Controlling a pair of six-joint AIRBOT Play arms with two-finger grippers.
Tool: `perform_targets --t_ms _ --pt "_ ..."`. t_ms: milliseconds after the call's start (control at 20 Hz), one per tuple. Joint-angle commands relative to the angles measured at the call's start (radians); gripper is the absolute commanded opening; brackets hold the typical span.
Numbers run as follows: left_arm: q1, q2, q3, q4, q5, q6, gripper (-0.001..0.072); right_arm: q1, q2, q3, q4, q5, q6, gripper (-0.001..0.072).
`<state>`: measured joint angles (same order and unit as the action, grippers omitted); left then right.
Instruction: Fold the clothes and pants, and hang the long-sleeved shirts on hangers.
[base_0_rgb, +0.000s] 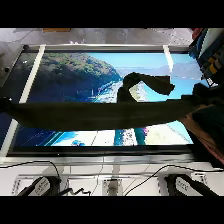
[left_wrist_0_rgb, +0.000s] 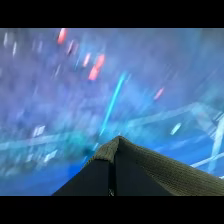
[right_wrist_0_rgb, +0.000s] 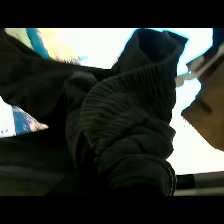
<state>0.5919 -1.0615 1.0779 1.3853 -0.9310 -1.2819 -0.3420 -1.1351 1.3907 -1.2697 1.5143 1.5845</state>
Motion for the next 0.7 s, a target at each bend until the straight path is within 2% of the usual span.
perform_targets --t_ms 0,200,300,350,500,650 --pt "0.004 -0.004 -0.074 0.113 -0.029 0.001 0.0004 0.000 0.041 -0.180 -0.010 -0.026 -0.031 0.0037" --pt "0.010 -0.003 -0.084 0.267 -0.066 0.004 0.0005 -0.001 0.211 -0.445 -0.037 -0.152 -0.044 0.0037" --pt "0.035 -0.004 -0.098 0.272 -0.109 0.104 0.0004 -0.001 0.356 -0.600 -0.026 -0.278 0.005 0.0037" --pt "0.055 -0.004 -0.111 0.272 -0.137 0.137 0.0004 -0.001 0.437 -0.681 -0.016 -0.337 0.047 0.0037" --pt "0.138 -0.003 -0.165 0.272 -0.196 0.138 0.0003 -0.001 0.706 -0.911 -0.012 -0.470 0.227 0.0037" --pt "0.252 -0.003 -0.217 0.272 -0.211 0.138 0.0003 -0.001 0.994 -1.071 -0.022 -0.531 0.479 0.0037"
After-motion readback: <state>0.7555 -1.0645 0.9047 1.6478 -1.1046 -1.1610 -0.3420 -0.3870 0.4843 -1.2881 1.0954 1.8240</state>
